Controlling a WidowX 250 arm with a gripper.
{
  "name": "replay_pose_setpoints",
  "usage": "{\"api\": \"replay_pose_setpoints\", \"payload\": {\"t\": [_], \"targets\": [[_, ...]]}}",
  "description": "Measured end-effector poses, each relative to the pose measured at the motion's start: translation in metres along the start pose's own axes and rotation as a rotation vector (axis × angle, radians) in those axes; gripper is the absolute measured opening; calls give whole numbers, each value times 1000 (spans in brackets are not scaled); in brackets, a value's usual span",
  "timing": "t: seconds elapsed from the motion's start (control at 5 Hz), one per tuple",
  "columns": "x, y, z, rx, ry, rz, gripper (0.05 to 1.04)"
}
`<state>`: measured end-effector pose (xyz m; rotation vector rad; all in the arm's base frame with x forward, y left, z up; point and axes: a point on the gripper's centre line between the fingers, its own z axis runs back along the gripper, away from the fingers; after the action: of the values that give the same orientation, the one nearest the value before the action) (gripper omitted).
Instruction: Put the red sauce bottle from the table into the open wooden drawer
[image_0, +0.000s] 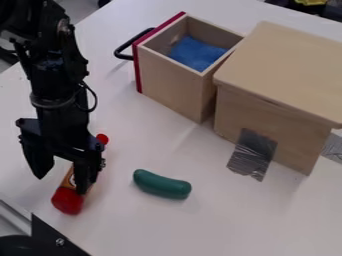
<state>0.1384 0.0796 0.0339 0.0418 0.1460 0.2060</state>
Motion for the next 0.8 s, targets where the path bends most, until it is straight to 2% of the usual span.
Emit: {"api": "replay_pose_setpoints", "payload": {"t": [0.6,0.8], "targets": [[6,11,-26,25,56,32,999],[14,18,-30,25,59,58,965]]}}
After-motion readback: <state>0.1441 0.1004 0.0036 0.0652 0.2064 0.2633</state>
